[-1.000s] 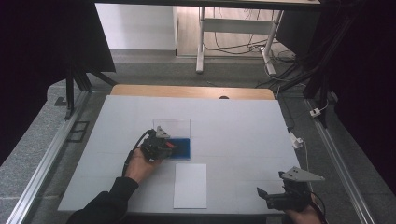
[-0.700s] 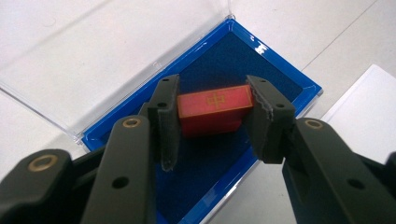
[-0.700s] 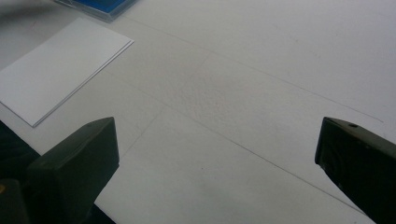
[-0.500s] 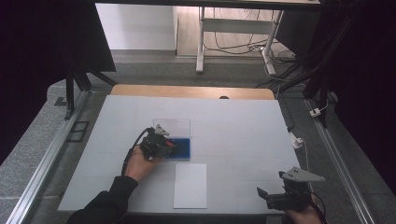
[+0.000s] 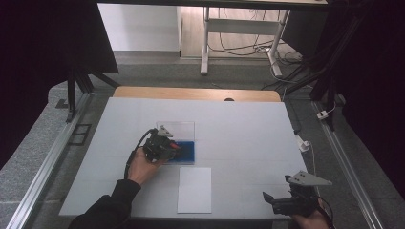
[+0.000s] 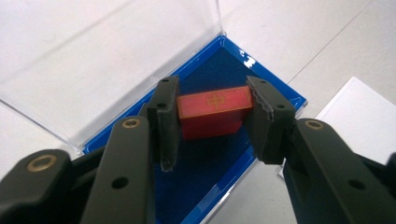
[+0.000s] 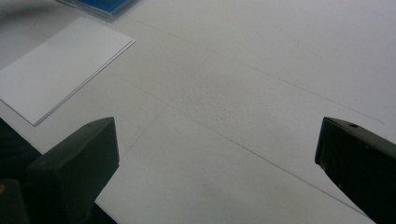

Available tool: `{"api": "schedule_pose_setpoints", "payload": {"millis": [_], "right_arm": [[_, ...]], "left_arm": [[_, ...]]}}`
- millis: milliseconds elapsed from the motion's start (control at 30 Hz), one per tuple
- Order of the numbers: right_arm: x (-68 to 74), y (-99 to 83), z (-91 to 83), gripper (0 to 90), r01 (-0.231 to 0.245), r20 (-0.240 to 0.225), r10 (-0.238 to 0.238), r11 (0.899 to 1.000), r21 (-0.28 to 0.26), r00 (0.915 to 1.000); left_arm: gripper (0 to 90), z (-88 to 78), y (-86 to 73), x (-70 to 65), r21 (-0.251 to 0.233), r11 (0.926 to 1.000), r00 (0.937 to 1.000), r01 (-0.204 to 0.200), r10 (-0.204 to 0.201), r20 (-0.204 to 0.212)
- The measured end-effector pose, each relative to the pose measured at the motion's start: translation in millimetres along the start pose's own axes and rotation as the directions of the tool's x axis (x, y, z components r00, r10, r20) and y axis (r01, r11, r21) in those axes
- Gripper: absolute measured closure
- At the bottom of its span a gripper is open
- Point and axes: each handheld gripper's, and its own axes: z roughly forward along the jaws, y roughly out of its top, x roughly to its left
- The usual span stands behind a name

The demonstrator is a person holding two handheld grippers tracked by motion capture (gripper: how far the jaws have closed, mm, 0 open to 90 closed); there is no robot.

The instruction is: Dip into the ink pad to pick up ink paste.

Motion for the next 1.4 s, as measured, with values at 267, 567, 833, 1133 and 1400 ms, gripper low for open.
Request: {"api": "schedule_pose_setpoints", "payload": {"millis": [267,567,833,1133,1400], "right_arm": [[0.0,0.0,0.0,0.0,0.000,-0.001,0.000,1.000,0.000,1.0000],[-0.1,0.0,-0.2,0.0,0.000,-0.001,0.000,1.000,0.000,1.0000],[-0.5,0.0,-0.3,0.0,0.000,-0.002,0.000,1.000,0.000,1.0000],[-0.7,-0.1,-0.2,0.0,-0.004,-0.004,0.004,1.000,-0.001,1.0000],[-0.7,-0.2,-0.4,0.0,-0.004,-0.002,0.004,1.000,-0.006,1.0000]], "left_arm": [[57.8,-7.7,1.4,-1.6,-0.005,1.0000,1.0000,-0.002,0.002,-0.005],[57.8,-20.6,2.3,-2.1,-0.026,0.9996,0.9999,0.007,-0.007,0.009],[57.8,-31.0,2.7,-6.2,-0.030,0.9995,0.9996,0.007,-0.006,0.026],[57.7,-43.1,5.1,-17.4,-0.041,0.9991,0.9990,-0.006,0.008,0.044],[57.6,-50.0,4.4,-28.7,-0.040,0.9989,0.9975,-0.025,0.028,0.066]]}}
